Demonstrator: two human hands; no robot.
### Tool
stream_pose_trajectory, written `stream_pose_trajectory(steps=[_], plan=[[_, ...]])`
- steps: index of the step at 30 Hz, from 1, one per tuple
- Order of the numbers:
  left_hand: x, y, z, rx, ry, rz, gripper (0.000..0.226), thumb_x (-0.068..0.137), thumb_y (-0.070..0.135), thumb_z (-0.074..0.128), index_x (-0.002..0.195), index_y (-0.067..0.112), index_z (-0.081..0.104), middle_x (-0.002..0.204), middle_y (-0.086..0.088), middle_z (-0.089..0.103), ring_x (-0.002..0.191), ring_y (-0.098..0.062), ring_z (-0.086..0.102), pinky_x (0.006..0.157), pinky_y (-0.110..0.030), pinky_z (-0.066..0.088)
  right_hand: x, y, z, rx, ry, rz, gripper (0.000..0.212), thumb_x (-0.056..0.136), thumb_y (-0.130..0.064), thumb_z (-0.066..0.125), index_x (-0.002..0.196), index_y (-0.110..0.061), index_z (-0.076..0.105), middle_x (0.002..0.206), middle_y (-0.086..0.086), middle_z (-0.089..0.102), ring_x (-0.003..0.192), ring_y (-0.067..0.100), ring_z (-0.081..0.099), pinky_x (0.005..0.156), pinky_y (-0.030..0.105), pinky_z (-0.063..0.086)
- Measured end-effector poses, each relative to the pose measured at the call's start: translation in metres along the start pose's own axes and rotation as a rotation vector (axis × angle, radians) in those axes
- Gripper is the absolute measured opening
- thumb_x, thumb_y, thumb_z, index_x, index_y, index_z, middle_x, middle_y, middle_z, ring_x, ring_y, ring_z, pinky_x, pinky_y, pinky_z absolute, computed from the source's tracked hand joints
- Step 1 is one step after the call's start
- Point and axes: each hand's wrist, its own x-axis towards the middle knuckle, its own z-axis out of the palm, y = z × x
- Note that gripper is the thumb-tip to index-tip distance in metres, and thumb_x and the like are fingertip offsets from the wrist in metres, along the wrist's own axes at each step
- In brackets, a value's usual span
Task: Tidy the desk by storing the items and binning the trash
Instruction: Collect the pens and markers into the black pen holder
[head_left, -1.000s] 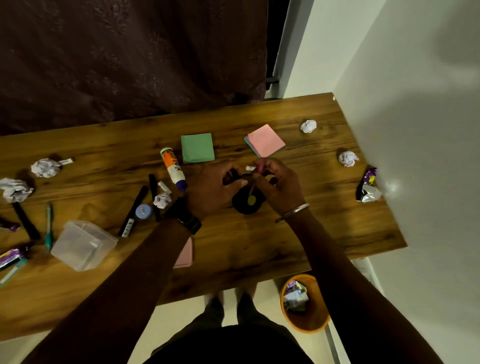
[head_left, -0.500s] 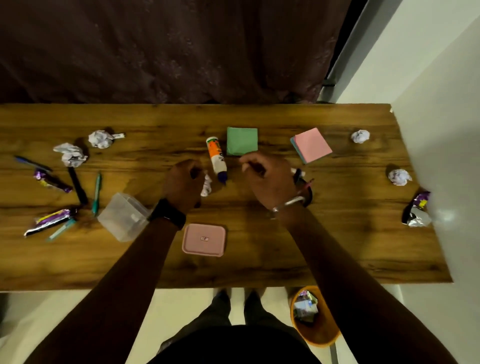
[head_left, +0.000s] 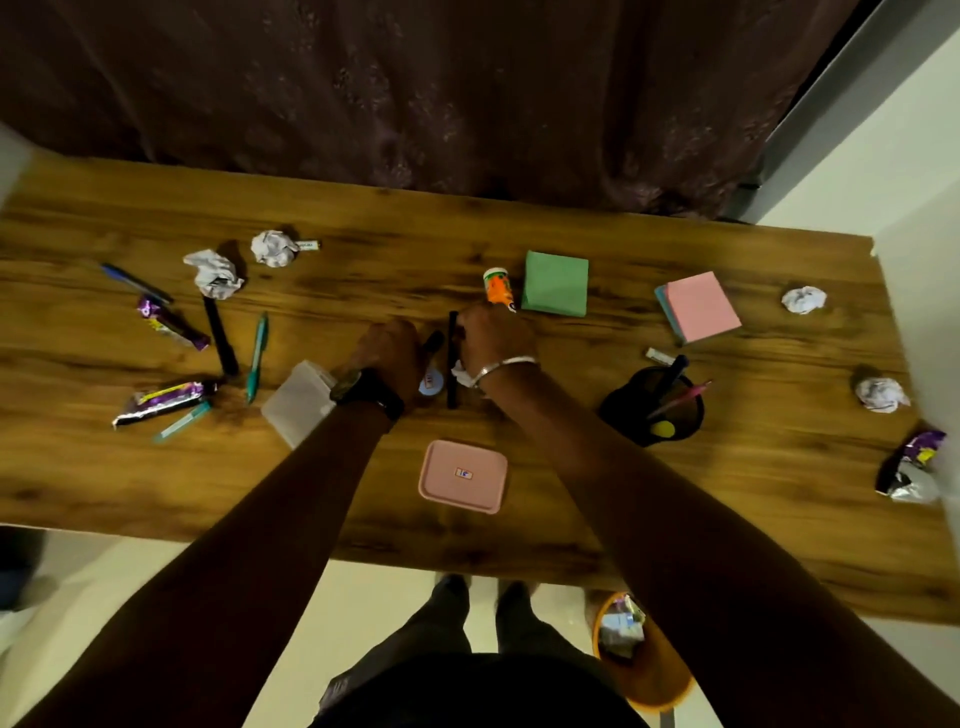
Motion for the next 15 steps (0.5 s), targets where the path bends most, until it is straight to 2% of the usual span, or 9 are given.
stream_pose_trajectory(steps=[3,5,8,10,13,15], plan=[[0.016,0.000,0.000,0.076,-0.060,0.037,0.055,0.091,0.066,0.041,0.105,0.020,0.069,0.103,-0.013,0.071,0.094,-0.037,0.068,0.068,-0.036,0.046,0.012,-0.013,-0.001,-0.094,0.003,0.011,0.025,0.096,-0.009,0.052,0.114,-0.014,0.068,0.118,0.013,0.068,0.112,0.036,0.064,0.086,0.041,0.051],[0.028,-0.006,0.003,0.136,-0.098,0.082,0.054,0.087,0.064,0.042,0.108,0.021,0.068,0.105,-0.014,0.069,0.096,-0.039,0.067,0.071,-0.039,0.051,0.015,-0.020,0.001,-0.144,-0.013,0.025,0.027,0.098,-0.007,0.049,0.118,-0.013,0.065,0.123,0.012,0.066,0.114,0.035,0.064,0.088,0.041,0.051],[0.045,-0.019,0.011,0.118,-0.177,0.069,0.064,0.075,0.070,0.036,0.110,0.025,0.066,0.105,-0.014,0.067,0.093,-0.037,0.065,0.065,-0.036,0.047,0.018,-0.027,0.006,-0.143,-0.059,0.072,0.029,0.100,-0.006,0.046,0.122,-0.011,0.064,0.128,0.014,0.064,0.116,0.035,0.063,0.089,0.041,0.051],[0.032,-0.009,-0.008,-0.002,-0.160,-0.010,0.056,0.082,0.068,0.045,0.098,0.018,0.065,0.096,-0.012,0.066,0.083,-0.031,0.064,0.063,-0.034,0.048,0.020,-0.028,0.007,-0.098,-0.068,0.095,0.029,0.101,-0.007,0.044,0.123,-0.008,0.063,0.128,0.016,0.064,0.115,0.035,0.063,0.089,0.040,0.050],[0.014,0.008,-0.035,-0.276,-0.095,-0.134,0.054,0.088,0.060,0.061,0.062,0.013,0.053,0.062,-0.004,0.055,0.055,-0.018,0.050,0.048,-0.027,0.033,0.022,-0.026,0.004,0.032,-0.008,0.141,0.029,0.100,-0.011,0.046,0.127,-0.012,0.057,0.122,0.013,0.066,0.114,0.032,0.064,0.087,0.035,0.049],[0.013,0.007,-0.047,-0.431,-0.066,-0.165,0.049,0.085,0.044,0.071,0.055,0.010,0.053,0.054,-0.004,0.052,0.052,-0.022,0.051,0.047,-0.027,0.033,0.027,-0.025,0.001,0.189,0.025,0.188,0.038,0.095,-0.011,0.053,0.132,-0.013,0.054,0.121,0.010,0.067,0.112,0.028,0.063,0.086,0.033,0.048]])
